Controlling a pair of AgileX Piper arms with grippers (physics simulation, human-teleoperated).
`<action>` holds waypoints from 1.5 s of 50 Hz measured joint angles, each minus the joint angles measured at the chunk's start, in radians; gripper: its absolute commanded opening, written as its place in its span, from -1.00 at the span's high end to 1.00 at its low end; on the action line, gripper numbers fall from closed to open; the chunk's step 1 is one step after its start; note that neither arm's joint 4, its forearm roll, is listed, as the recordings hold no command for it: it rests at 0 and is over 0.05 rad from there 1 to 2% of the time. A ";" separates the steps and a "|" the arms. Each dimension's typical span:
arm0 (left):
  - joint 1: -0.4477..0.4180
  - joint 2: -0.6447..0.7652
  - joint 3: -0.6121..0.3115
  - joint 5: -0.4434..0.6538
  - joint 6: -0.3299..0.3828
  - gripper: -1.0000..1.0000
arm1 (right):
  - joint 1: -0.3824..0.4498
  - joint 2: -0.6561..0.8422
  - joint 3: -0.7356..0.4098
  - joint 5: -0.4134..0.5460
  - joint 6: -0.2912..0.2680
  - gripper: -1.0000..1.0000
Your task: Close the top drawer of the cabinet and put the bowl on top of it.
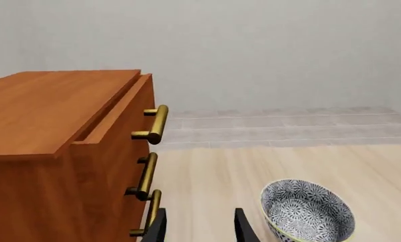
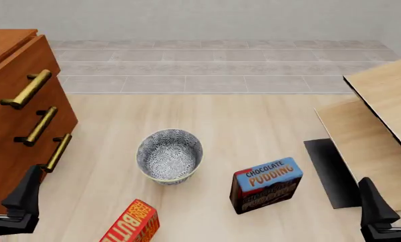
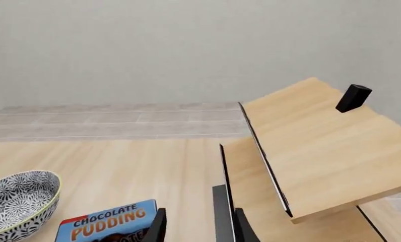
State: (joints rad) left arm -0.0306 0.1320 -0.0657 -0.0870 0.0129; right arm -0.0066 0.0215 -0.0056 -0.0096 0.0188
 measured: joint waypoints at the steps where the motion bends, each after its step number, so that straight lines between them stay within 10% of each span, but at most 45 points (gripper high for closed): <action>1: -0.001 0.014 -0.002 -0.012 0.000 -1.00 | 0.000 0.000 0.000 0.000 0.000 -1.00; 75: 0.025 0.851 -0.243 -0.614 0.012 -1.00 | -0.012 -0.006 0.001 0.003 0.013 -1.00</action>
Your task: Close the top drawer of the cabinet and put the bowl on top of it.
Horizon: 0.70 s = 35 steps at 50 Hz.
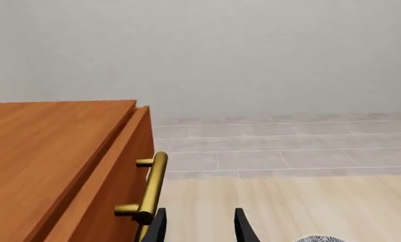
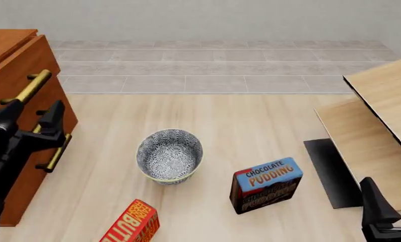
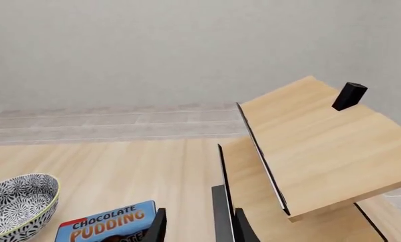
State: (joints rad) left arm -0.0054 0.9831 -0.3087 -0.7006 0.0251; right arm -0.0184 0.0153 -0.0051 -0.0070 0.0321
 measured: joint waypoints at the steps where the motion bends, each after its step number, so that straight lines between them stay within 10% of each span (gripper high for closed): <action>1: 0.002 0.005 -0.002 -0.003 0.000 -1.00 | 0.000 0.000 0.000 0.000 0.000 -1.00; 35: 0.126 0.085 -0.034 -0.053 0.004 -1.00 | 0.010 0.005 0.000 -0.002 -0.011 -1.00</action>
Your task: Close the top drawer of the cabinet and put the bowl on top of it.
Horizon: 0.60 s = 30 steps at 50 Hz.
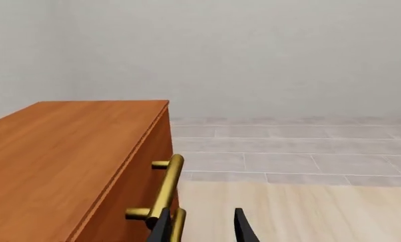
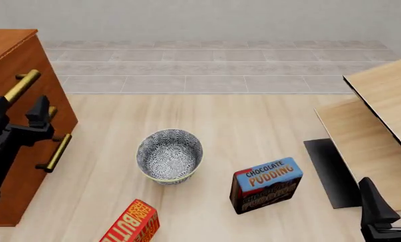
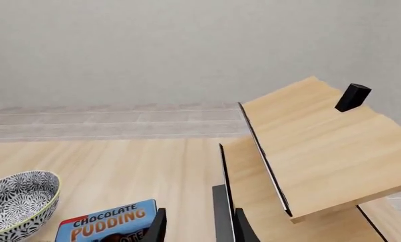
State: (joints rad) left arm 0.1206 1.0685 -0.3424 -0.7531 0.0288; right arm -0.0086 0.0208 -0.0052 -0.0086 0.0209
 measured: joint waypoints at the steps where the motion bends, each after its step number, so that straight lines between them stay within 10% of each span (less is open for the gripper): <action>1: 0.004 0.001 0.000 0.000 0.000 -1.00 | 0.000 0.000 0.000 0.000 0.000 -1.00; 30: 0.081 0.007 0.000 -0.012 -0.036 -1.00 | -0.004 -0.007 0.002 0.003 0.004 -1.00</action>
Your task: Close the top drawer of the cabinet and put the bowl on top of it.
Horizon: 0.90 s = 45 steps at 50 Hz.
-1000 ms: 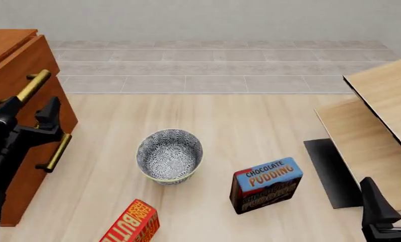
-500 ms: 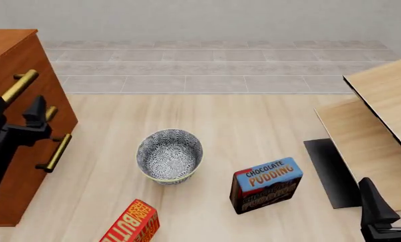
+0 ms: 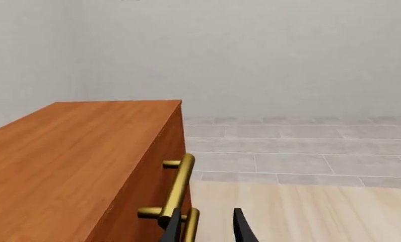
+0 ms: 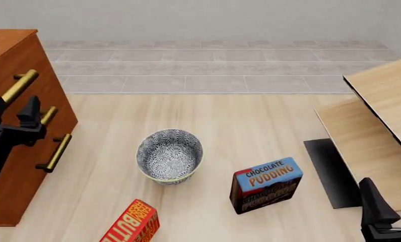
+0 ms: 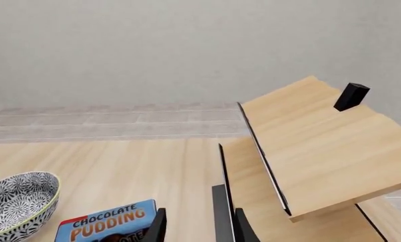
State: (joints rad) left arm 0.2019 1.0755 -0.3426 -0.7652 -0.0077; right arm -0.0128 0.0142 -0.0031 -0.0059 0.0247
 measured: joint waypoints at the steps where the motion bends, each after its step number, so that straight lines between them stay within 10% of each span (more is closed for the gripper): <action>1: 0.001 0.000 0.000 -0.001 -0.001 -1.00 | 0.000 0.000 0.000 0.000 0.000 -1.00; 45: -0.016 -0.442 0.080 0.314 0.036 -1.00 | -0.002 -0.009 -0.006 0.007 0.001 -1.00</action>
State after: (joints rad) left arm 0.1856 0.6336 -0.2624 -0.4514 0.0281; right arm -0.0150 0.0057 -0.0092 0.0006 0.0255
